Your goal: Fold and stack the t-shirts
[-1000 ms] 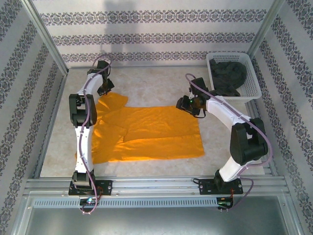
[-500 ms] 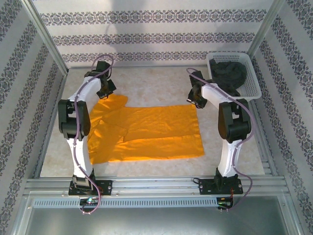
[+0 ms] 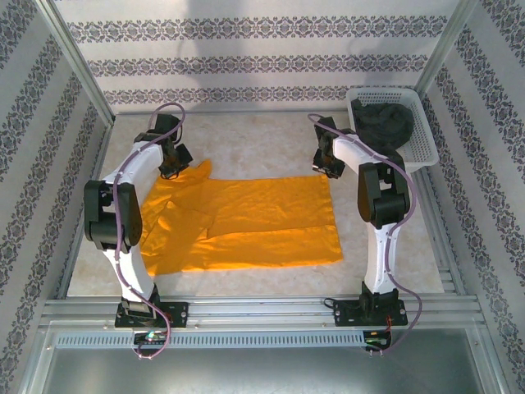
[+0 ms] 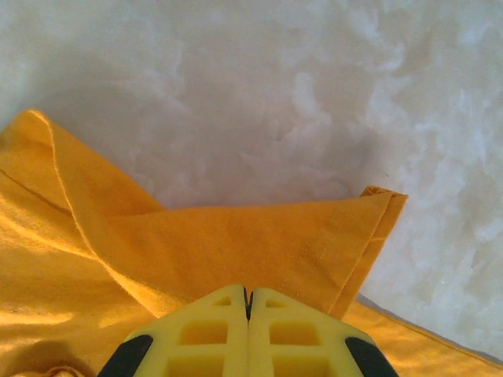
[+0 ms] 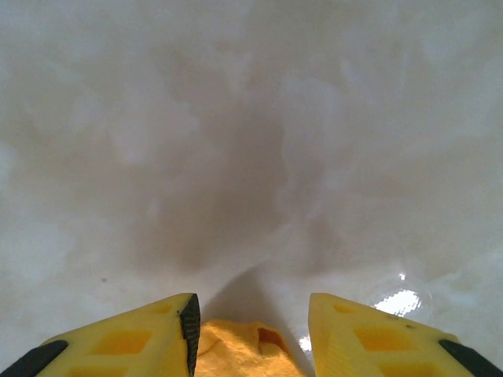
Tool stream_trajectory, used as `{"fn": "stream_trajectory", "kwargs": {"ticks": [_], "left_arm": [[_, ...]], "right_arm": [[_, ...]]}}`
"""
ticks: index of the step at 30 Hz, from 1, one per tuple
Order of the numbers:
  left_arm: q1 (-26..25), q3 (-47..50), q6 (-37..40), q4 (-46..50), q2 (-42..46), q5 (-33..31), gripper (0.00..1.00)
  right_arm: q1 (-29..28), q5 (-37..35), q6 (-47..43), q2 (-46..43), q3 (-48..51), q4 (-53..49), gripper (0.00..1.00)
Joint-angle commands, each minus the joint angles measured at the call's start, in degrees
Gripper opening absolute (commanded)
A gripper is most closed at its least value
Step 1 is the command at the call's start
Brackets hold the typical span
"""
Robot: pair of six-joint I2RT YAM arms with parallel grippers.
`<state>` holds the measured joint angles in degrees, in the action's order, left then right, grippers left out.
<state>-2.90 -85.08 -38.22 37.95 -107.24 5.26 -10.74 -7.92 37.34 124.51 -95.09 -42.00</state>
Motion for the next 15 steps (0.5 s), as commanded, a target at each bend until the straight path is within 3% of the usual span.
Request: {"fn": "stream_trajectory", "kwargs": {"ticks": [1,9,12,15], "left_arm": [[0.4,0.0,-1.3,-1.1,2.3,0.4,0.00],[0.4,-0.5,-1.4,-0.5,2.0,0.8,0.00],[0.5,-0.4,-1.3,0.0,2.7,0.5,0.00],[0.5,-0.1,-1.2,0.9,3.9,-0.3,0.00]], "right_arm": [[-0.4,0.5,-1.0,-0.5,1.9,-1.3,0.41],[-0.3,2.1,-1.8,2.5,-3.3,-4.1,0.29],[-0.1,2.5,-2.4,2.2,-2.8,-3.6,0.19],[-0.2,2.9,-3.3,1.1,-2.0,-2.7,0.00]]}}
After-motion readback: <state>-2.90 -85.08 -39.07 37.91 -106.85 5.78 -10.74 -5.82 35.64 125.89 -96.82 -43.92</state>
